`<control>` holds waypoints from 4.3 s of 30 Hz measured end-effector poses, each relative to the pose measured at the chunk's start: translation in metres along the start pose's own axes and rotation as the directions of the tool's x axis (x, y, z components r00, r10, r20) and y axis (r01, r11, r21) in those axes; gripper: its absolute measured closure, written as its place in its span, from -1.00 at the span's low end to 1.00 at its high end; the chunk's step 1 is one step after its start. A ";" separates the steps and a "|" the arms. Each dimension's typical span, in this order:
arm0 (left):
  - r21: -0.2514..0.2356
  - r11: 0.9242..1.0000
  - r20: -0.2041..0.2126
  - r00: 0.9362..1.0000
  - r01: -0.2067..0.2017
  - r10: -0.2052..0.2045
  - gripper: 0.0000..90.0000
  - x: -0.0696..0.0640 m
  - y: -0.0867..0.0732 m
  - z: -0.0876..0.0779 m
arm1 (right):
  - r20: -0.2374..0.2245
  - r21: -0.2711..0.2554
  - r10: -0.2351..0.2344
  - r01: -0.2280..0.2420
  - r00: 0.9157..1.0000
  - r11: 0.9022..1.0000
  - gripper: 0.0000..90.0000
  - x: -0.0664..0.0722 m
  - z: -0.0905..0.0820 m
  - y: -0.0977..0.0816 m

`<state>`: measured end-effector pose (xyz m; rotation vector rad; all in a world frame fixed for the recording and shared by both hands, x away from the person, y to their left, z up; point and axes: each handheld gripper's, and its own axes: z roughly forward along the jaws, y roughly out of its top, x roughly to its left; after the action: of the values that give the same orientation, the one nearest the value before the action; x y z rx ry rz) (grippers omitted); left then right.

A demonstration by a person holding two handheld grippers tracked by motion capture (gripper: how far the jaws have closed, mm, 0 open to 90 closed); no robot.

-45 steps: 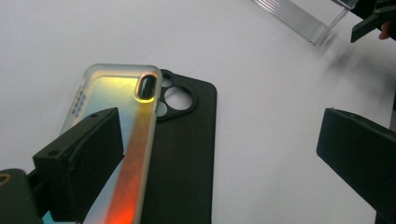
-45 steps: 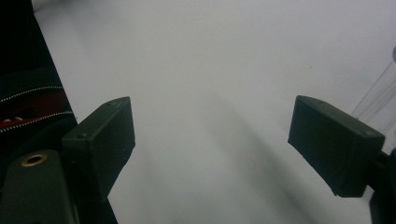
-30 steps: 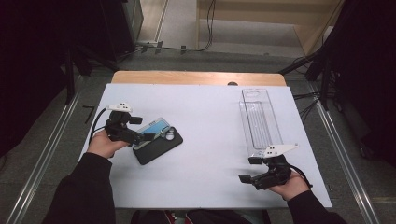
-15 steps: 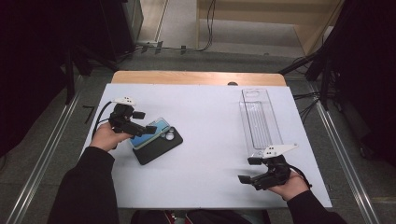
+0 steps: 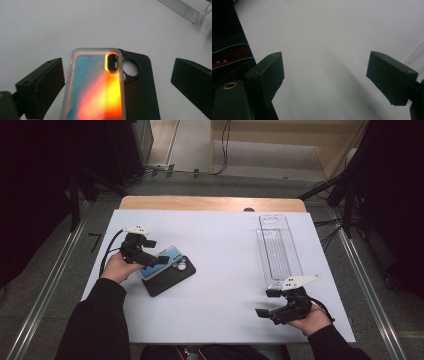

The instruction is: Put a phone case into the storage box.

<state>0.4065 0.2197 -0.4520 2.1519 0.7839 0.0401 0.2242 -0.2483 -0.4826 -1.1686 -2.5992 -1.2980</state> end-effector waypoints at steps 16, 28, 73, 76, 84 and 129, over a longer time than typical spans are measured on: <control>0.014 0.999 -0.032 0.999 -0.033 0.034 -1.00 0.007 -0.013 0.013 | 0.001 0.007 -0.001 0.001 1.000 1.000 -0.71 0.000 0.001 0.000; 0.054 0.998 -0.026 0.999 -0.022 0.023 -1.00 0.014 -0.024 0.022 | 0.000 0.013 -0.003 0.003 1.000 1.000 -0.71 0.001 0.001 -0.001; 0.071 0.996 -0.093 0.994 -0.053 0.059 -0.62 0.012 -0.038 0.026 | 0.003 0.012 -0.014 0.014 1.000 1.000 -0.71 0.002 0.001 -0.001; 0.075 0.996 -0.092 0.994 -0.052 0.058 -0.62 0.012 -0.038 0.026 | 0.003 0.013 -0.014 0.014 1.000 1.000 -0.71 0.002 0.001 -0.001; 0.057 0.998 -0.070 0.997 -0.010 0.014 -0.62 0.013 -0.036 0.023 | 0.003 0.013 -0.018 0.018 1.000 1.000 -0.71 0.002 0.001 -0.001; -0.068 0.998 -0.075 0.997 0.014 -0.019 -0.62 -0.076 0.012 0.007 | 0.017 -0.023 0.046 -0.045 0.999 0.999 -0.71 0.003 -0.001 0.002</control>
<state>0.3532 0.1675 -0.4311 2.0896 0.8325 0.1388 0.2235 -0.2464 -0.4796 -1.2405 -2.5603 -1.3179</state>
